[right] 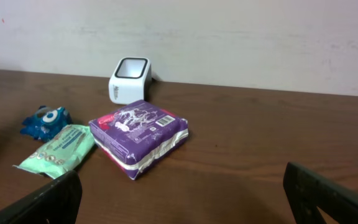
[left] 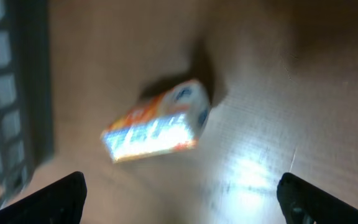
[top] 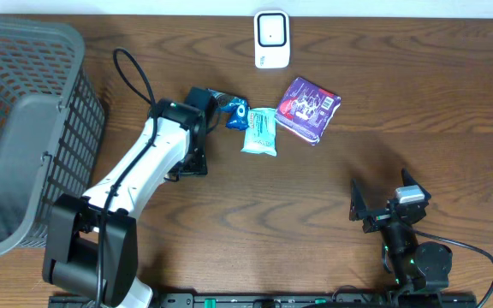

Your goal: Scan the item barcode

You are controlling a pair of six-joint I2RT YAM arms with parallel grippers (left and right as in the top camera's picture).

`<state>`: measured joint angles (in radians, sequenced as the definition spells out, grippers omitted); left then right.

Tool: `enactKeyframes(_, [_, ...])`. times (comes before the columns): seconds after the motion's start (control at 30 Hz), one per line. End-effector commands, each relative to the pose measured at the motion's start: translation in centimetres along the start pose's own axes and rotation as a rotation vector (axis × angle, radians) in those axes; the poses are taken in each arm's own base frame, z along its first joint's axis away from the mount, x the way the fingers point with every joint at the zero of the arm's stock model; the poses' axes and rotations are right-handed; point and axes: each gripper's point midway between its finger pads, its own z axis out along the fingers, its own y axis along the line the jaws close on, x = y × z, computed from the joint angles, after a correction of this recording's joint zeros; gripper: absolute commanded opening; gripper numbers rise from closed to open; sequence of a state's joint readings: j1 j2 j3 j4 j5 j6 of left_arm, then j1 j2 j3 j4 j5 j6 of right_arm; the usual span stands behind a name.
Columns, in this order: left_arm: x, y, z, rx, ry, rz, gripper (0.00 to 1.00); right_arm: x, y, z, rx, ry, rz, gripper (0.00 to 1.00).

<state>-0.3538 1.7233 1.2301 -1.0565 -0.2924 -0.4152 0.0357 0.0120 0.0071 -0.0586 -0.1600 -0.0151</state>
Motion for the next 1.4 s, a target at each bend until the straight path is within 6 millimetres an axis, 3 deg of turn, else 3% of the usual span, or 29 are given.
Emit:
enactKeyframes(0.0, [-0.8,0.7,1.0,-0.010,-0.030,0.040,0.98,0.1,-0.1,0.0,0.005,0.001,0.003,0.99])
enactKeyframes(0.17, [-1.3,2.4,2.3,0.031,0.001,-0.011,0.98,0.1,-0.1,0.0,0.005,0.001,0.003,0.99])
enactKeyframes(0.37, [-0.5,0.9,2.6,0.216,0.074,0.029,0.98,0.1,-0.1,0.0,0.005,0.001,0.003,0.99])
enactKeyframes(0.67, [1.1,0.7,4.7,0.205,0.100,0.044,0.98,0.1,-0.1,0.0,0.005,0.001,0.003,0.99])
enactKeyframes(0.8, [1.5,1.7,6.2,0.130,0.080,0.043,0.98,0.1,-0.1,0.0,0.005,0.001,0.003,0.99])
enactKeyframes(0.87, [1.4,1.6,6.4,0.133,0.073,0.034,0.99,0.1,-0.1,0.0,0.005,0.001,0.003,0.99])
enactKeyframes(0.97, [1.3,1.5,6.4,0.138,0.067,0.027,0.84,0.1,-0.1,0.0,0.005,0.001,0.003,0.99])
enactKeyframes(1.03, [1.2,1.4,6.4,0.141,0.066,0.026,0.81,0.1,-0.1,0.0,0.005,0.001,0.003,0.99])
enactKeyframes(1.23, [3.2,-0.1,5.9,0.242,0.155,0.022,0.81,0.1,-0.1,0.0,0.005,0.001,0.003,0.99])
enactKeyframes(1.37, [4.1,-0.1,5.7,0.238,0.205,-0.059,0.82,0.1,-0.1,0.0,0.005,0.001,0.003,0.99])
